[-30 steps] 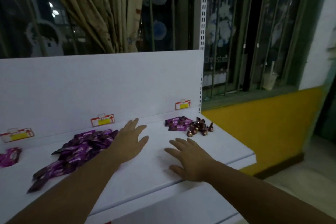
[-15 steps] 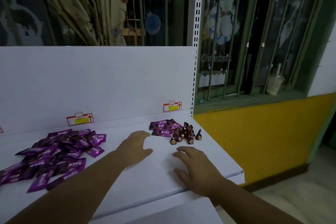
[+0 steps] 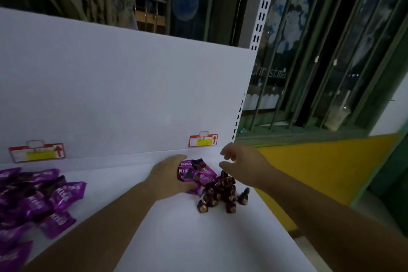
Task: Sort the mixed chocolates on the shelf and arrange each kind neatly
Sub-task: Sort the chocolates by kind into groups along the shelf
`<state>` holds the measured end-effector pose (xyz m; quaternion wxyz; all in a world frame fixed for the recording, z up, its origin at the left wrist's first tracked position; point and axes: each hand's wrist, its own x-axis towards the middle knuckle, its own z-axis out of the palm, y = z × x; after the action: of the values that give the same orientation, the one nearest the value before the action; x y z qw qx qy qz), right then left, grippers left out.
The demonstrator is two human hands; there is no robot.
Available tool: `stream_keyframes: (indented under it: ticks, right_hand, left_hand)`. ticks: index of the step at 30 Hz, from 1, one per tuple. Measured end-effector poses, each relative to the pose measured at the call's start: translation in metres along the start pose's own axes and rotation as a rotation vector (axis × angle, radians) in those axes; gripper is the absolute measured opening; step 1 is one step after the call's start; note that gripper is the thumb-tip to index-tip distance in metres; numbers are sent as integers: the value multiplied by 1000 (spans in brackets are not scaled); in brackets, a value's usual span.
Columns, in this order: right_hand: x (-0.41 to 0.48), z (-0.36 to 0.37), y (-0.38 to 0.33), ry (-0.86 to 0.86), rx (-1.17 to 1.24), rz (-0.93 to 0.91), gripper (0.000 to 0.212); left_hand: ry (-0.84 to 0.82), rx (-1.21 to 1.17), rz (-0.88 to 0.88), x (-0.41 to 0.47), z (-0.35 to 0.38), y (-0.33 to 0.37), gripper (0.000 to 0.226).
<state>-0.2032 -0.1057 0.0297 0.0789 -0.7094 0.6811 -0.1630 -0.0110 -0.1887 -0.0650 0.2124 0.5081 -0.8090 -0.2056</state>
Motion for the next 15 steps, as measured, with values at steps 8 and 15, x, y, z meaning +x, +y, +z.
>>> stream_keyframes:
  ticks: [8, 15]
  right_hand:
    - [78, 27, -13, -388, -198, 57, 61]
    - [104, 57, -12, -504, -287, 21, 42]
  left_hand:
    - [194, 11, 14, 16, 16, -20, 69]
    - [312, 28, 17, 19, 19, -29, 42]
